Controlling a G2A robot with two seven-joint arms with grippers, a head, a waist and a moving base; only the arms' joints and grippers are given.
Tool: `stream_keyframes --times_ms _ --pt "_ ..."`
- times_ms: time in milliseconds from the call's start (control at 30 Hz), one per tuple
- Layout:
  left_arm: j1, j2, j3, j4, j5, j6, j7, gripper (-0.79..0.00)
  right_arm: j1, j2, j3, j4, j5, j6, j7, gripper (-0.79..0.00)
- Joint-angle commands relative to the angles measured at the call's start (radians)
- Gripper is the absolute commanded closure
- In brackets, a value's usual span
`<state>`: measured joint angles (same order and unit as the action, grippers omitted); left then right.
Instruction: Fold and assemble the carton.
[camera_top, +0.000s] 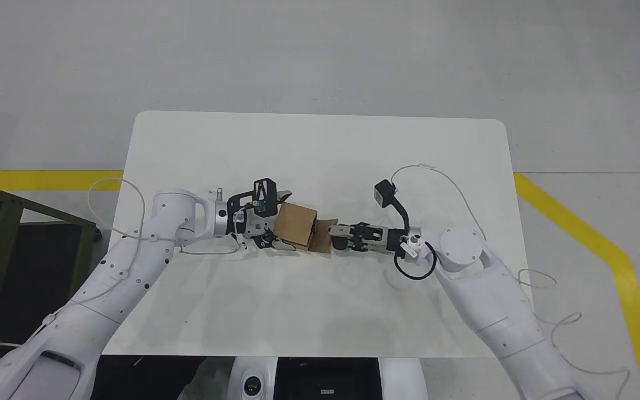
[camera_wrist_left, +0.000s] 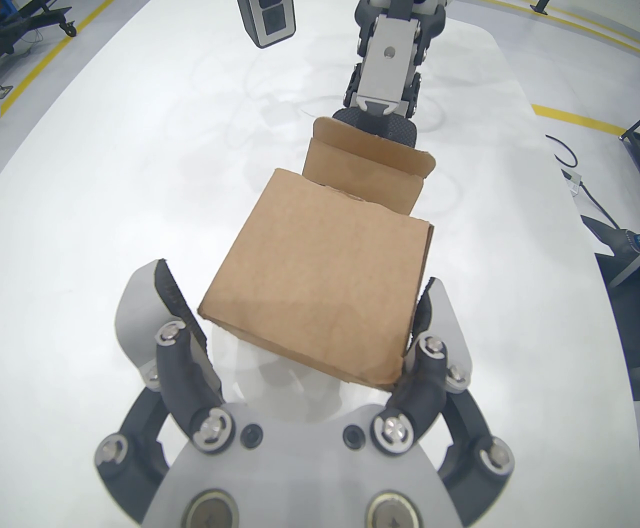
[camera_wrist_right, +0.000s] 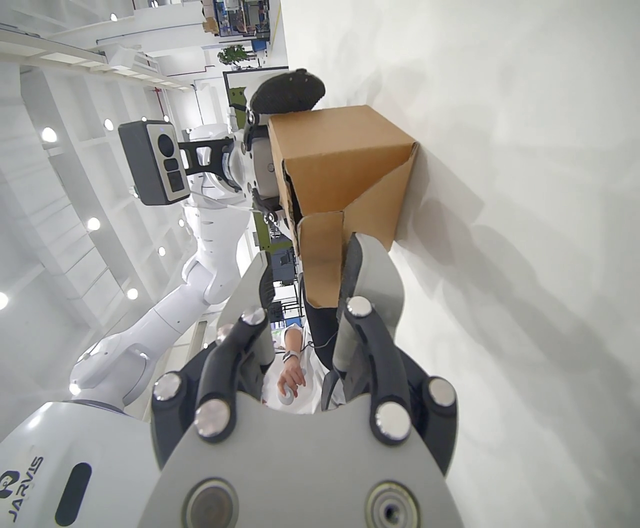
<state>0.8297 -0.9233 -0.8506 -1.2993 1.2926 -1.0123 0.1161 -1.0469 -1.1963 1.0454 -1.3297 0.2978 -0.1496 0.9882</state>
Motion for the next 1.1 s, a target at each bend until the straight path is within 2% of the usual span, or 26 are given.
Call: stream_keyframes --times_ms 0,267,733,1067 --pt "0.000 0.000 0.000 0.000 0.000 0.000 0.000 -0.785 0.000 -0.001 -0.003 -0.001 0.002 0.000 -0.001 -0.259" --pt "0.000 0.000 0.000 0.000 0.000 0.000 0.000 -0.785 0.002 -0.005 -0.010 0.001 0.032 -0.016 -0.007 -0.237" --pt "0.000 0.000 0.000 0.000 0.000 0.000 0.000 -0.785 0.009 -0.009 -0.027 0.023 0.028 -0.013 -0.017 -0.132" --pt "0.000 0.000 0.000 0.000 0.000 0.000 0.000 -0.785 0.035 -0.016 -0.056 0.037 -0.011 0.001 -0.024 -0.157"
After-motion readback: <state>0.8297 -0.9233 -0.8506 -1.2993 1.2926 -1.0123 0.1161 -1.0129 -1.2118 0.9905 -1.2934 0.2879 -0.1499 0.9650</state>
